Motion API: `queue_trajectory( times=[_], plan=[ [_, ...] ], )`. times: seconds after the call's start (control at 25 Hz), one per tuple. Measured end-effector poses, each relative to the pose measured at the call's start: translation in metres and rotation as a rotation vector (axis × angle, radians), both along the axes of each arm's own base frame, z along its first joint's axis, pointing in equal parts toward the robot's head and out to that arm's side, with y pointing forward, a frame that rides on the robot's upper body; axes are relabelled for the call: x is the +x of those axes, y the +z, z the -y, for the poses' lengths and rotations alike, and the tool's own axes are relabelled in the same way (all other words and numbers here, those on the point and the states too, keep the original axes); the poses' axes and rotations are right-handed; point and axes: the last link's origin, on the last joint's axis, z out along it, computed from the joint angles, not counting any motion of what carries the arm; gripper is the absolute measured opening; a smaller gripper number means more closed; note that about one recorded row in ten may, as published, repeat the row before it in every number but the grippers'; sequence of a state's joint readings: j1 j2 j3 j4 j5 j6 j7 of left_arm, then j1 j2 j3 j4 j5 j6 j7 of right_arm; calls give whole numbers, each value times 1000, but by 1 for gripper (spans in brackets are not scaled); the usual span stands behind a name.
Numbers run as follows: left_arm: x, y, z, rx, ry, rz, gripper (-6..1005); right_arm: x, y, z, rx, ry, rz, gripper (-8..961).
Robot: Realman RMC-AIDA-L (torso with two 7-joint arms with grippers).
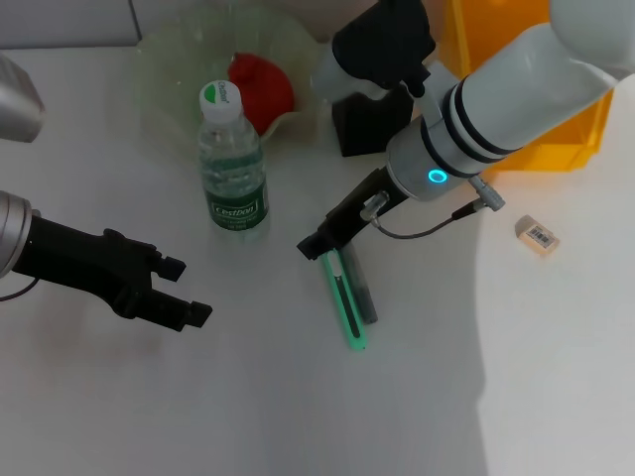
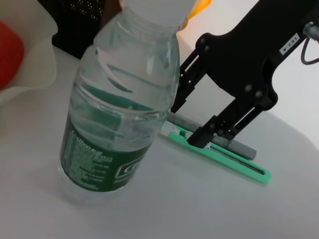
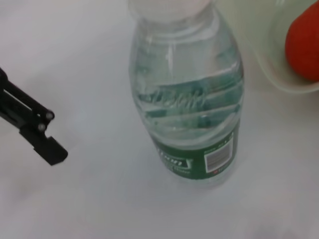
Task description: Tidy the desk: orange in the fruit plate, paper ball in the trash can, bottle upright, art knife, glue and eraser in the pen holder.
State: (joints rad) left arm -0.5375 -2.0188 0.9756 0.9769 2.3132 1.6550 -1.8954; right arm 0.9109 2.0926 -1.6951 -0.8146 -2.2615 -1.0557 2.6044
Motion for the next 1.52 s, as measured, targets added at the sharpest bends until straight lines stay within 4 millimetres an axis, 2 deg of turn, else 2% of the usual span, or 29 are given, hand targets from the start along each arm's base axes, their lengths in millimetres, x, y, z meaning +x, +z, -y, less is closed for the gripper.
queue_trajectory(
  times=[1.52],
  plan=[
    [-2, -3, 1, 0, 11, 3, 841, 7, -10, 5, -10, -12, 4, 606]
  ],
)
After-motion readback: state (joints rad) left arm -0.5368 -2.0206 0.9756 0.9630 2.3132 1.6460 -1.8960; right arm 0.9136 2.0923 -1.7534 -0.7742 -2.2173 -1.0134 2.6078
